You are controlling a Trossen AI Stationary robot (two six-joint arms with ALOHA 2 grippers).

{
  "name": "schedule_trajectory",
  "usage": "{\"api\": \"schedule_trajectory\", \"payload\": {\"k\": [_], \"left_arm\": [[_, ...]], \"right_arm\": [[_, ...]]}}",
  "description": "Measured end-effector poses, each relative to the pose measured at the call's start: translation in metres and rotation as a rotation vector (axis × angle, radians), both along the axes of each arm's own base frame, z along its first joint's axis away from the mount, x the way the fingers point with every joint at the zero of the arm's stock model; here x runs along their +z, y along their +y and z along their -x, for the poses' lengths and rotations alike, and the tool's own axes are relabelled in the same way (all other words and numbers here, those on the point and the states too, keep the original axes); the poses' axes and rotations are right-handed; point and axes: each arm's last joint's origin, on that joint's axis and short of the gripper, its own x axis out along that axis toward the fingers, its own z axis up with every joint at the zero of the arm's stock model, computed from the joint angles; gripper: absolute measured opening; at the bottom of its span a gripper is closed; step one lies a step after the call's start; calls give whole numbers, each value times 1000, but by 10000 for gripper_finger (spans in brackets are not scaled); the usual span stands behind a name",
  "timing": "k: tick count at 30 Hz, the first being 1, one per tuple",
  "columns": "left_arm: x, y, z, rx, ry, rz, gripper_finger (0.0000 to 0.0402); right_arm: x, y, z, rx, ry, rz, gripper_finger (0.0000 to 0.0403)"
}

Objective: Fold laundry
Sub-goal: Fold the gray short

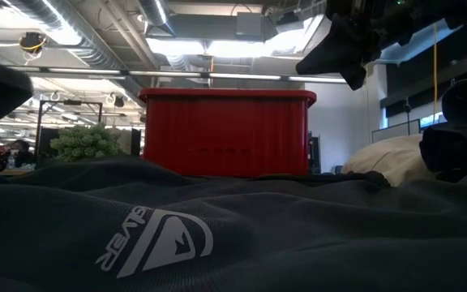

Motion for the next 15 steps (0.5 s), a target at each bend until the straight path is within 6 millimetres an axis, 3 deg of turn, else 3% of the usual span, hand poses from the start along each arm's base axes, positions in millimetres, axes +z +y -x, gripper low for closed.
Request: {"api": "schedule_trajectory", "payload": {"k": [4,15], "left_arm": [[0,1,0,-1,39,33,127],[-1,7,2,-5,138,27,211]], "right_arm": [[0,0,0,-1,0,0,0],[0,0,0,-15,-1,7,0]]}}
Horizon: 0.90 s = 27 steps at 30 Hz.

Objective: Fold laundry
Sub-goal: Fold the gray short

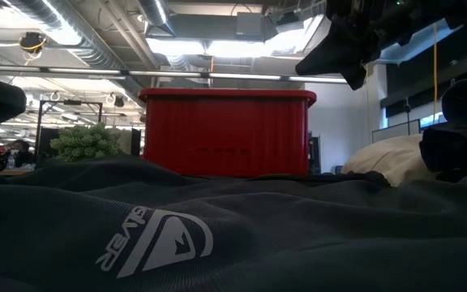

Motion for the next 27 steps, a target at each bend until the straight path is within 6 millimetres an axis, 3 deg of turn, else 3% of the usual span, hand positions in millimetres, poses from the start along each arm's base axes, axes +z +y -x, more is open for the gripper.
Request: {"api": "schedule_trajectory", "payload": {"k": [9,27], "left_arm": [[18,1,-2,50,8,-148,222],[20,-2,0,33,-121,-273,220]], "right_arm": [[0,0,0,9,4,24,0],[-3,0,1,9,33,32,0]]}}
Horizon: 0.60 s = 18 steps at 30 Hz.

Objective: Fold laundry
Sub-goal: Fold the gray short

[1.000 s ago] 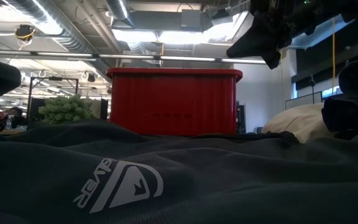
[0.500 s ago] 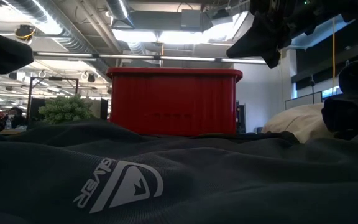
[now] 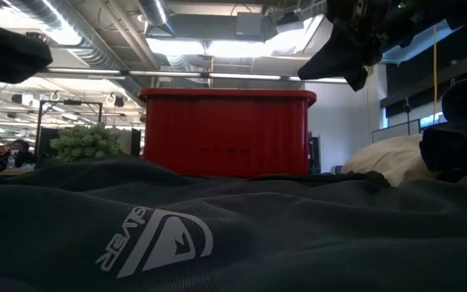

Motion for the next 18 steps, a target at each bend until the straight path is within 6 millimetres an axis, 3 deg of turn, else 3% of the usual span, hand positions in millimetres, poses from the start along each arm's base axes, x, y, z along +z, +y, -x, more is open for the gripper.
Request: {"api": "schedule_trajectory", "payload": {"k": [18], "left_arm": [[3,11,7,-8,-8,-108,220]], "right_arm": [[0,0,0,0,0,0,0]]}}
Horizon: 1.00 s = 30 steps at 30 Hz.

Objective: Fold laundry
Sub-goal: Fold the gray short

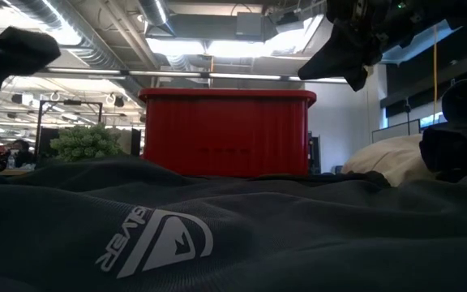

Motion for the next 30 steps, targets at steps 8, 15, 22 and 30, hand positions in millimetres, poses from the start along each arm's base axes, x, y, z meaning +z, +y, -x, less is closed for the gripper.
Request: {"api": "schedule_trajectory", "payload": {"k": [8,15,22,30], "left_arm": [[23,24,26,72,-226,98,220],[7,29,33,57,-317,257,220],[-19,19,26,31,-267,265,220],[-26,15,19,23,-335,227,220]], "right_arm": [[0,0,0,0,0,0,0],[0,-1,0,-21,-6,10,0],[0,-1,0,-22,-6,11,0],[0,-1,0,-22,-7,9,0]]}}
